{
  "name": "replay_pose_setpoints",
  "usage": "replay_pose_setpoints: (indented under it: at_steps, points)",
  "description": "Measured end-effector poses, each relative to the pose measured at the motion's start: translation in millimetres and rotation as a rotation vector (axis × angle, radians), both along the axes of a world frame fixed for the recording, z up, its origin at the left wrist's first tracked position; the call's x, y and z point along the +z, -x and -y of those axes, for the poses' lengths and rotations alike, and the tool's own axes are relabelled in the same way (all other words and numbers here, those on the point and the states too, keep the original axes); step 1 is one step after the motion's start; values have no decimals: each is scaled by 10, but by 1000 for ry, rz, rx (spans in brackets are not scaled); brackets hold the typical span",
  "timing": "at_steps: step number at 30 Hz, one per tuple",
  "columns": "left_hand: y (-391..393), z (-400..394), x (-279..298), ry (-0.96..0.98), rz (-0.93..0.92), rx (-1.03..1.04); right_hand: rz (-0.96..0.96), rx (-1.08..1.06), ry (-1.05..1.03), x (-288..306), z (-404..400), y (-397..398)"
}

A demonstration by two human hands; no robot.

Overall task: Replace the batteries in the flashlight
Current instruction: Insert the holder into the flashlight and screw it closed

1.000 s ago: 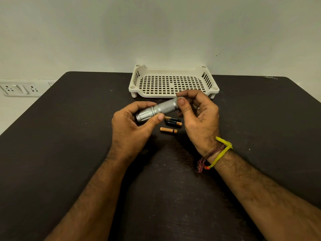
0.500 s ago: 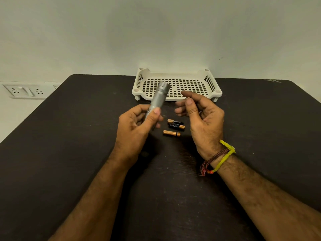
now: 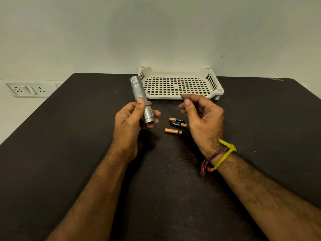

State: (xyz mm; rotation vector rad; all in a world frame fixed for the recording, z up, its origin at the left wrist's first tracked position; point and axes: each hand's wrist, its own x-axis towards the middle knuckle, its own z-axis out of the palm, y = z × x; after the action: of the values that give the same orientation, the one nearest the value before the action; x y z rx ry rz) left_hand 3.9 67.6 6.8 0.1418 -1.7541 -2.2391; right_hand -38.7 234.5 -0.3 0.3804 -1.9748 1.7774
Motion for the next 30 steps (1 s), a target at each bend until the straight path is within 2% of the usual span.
replay_pose_setpoints:
  at_steps: [4, 7, 10, 14, 18, 30]
  points:
    - [-2, -15, -46, 264, -55, 178, 28, -36, -93, 13, -8, -11]
    - [2, 48, -71, 477, -82, 503, 39, -57, -125, 17, -9, -4]
    - [-2, 207, -55, 515, -76, 784, 34, -61, -167, 14, 5, -3]
    - [15, 312, -50, 408, -40, 820, -2, -58, -251, 13, 21, -8]
    - [50, 298, -60, 490, -8, 821, -10, -60, -296, 26, 22, 0]
    - [231, 535, -58, 520, 163, 878, -19, -84, -289, 6, -54, 24]
